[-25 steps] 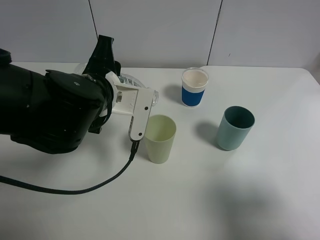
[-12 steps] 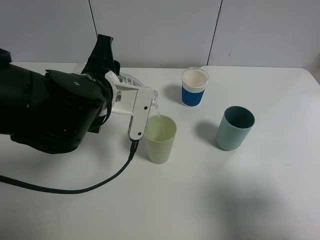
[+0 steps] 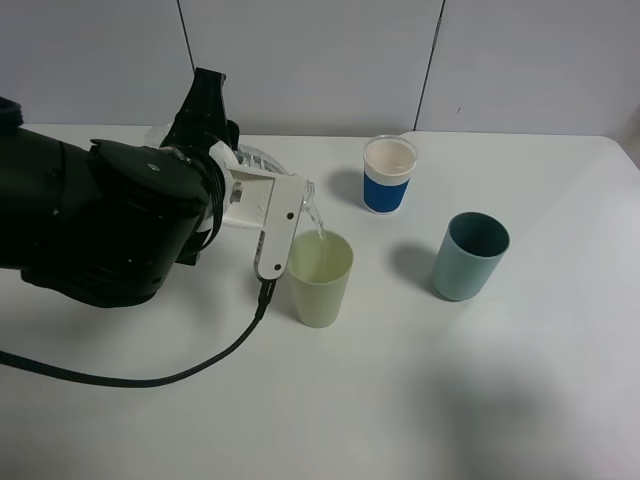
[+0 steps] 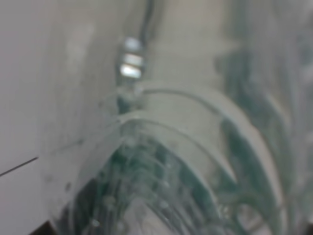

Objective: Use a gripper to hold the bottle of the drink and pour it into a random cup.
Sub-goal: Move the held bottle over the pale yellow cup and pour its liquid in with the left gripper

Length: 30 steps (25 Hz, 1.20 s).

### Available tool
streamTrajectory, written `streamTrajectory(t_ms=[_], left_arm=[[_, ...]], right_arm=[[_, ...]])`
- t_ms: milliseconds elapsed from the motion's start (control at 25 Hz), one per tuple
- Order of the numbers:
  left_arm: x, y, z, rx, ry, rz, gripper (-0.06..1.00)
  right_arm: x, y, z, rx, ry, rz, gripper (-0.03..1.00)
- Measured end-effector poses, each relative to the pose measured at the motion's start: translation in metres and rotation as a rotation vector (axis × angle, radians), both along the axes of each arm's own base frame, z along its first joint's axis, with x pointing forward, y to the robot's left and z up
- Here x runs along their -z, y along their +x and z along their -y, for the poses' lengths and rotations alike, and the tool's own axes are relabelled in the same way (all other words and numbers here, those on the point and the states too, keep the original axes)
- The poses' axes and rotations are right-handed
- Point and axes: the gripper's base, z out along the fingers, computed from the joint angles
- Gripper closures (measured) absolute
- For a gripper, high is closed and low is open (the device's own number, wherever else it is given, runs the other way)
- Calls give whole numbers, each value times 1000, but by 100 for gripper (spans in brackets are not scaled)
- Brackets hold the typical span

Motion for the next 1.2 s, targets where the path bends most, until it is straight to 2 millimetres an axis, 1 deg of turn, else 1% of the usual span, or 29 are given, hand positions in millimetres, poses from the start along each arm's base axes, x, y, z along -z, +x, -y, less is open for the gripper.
streamTrajectory(t_ms=[1200], left_arm=[[-2,1,-2,0,52,17,47]], right_arm=[[0,0,0,0,0,0,22]])
